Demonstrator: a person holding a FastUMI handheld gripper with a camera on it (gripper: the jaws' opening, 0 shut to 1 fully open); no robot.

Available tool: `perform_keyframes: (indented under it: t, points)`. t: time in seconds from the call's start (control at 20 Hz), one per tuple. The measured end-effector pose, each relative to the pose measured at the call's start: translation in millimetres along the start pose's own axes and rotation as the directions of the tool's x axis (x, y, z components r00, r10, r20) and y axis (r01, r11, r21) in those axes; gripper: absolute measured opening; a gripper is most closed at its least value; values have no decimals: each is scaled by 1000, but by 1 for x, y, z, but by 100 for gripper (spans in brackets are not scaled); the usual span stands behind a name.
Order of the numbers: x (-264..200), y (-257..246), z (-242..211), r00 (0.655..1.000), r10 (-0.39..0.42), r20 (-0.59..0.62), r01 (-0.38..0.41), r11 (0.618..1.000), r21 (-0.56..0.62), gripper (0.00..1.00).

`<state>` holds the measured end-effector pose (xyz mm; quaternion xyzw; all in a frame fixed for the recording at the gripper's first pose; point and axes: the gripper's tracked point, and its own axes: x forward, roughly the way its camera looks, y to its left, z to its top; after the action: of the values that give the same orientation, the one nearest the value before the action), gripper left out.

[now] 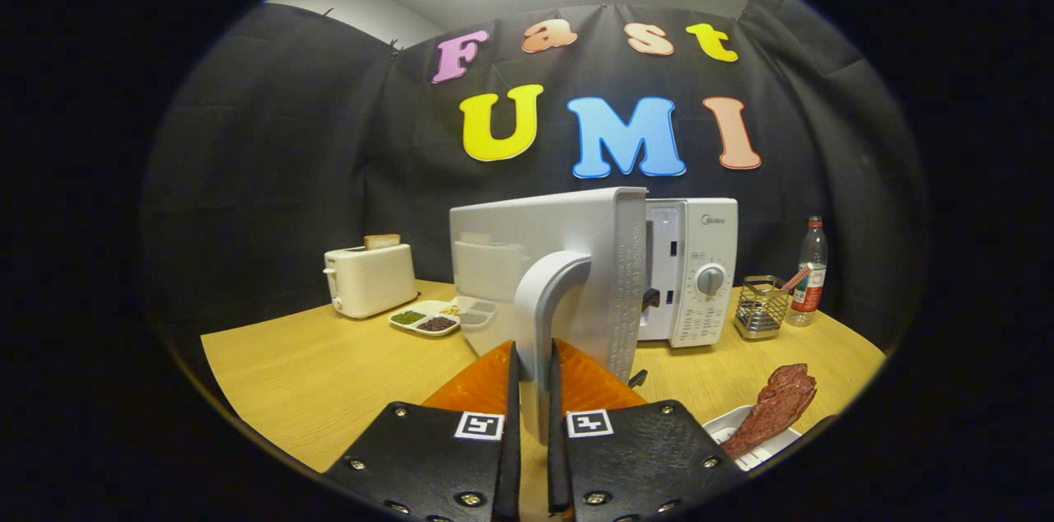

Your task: Open the microwave, put the food inside, and close the microwave door.

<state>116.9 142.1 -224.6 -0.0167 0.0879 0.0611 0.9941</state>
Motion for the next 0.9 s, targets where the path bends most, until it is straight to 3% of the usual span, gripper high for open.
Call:
perform_keyframes:
  t: [0.35, 0.7, 0.9]
  points:
    - [-24, 99, -7, 994, 95, 51, -90, 991, -97, 13]
    - [-25, 139, -11, 999, 32, 30, -31, 999, -34, 13]
    - [-37, 184, -23, 987, 157, -12, -157, 988, -1, 13]
